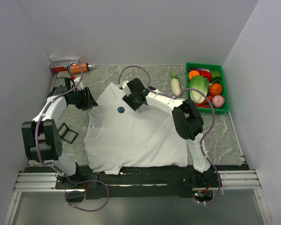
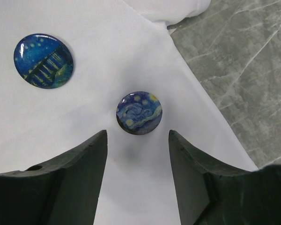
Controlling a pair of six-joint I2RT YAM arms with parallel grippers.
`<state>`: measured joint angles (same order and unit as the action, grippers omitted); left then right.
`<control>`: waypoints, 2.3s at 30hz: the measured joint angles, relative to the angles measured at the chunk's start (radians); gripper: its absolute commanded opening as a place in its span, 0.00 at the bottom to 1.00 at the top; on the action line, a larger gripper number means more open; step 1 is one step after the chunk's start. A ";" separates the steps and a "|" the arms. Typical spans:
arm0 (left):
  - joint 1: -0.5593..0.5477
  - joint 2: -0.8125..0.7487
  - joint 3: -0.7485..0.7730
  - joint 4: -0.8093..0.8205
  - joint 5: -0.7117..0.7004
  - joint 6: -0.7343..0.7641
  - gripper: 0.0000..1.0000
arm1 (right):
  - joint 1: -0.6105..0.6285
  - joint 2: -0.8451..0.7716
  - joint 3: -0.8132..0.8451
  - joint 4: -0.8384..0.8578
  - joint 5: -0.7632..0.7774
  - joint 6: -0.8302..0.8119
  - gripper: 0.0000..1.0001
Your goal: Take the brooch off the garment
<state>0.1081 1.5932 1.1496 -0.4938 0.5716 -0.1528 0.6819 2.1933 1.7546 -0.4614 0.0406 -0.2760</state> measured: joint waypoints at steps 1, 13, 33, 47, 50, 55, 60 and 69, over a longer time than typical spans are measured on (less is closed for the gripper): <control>0.000 0.004 0.008 -0.004 0.001 0.000 0.53 | 0.001 0.005 0.006 0.000 0.000 0.003 0.57; 0.000 0.010 0.017 -0.011 0.008 -0.002 0.53 | 0.008 0.071 0.046 -0.003 -0.031 0.022 0.57; 0.000 0.022 0.014 -0.019 0.006 -0.001 0.54 | -0.006 0.089 0.047 0.020 -0.001 0.052 0.38; 0.000 0.017 -0.091 0.000 0.015 -0.003 0.52 | -0.039 0.088 0.047 0.024 0.023 0.023 0.41; -0.005 0.017 -0.091 0.014 0.015 -0.003 0.52 | -0.059 0.085 0.046 0.024 0.023 0.020 0.42; -0.035 0.018 -0.089 0.023 0.006 -0.002 0.52 | -0.097 0.079 0.043 0.024 0.024 0.017 0.43; -0.043 0.018 -0.089 0.023 0.013 -0.002 0.52 | -0.120 0.071 0.042 0.016 -0.003 0.025 0.48; -0.043 0.018 -0.078 0.022 0.014 0.005 0.52 | -0.131 0.014 0.039 -0.010 -0.129 0.048 0.67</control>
<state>0.0650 1.6112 1.0718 -0.4721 0.5861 -0.1478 0.5510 2.2070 1.7931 -0.4713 -0.0887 -0.2276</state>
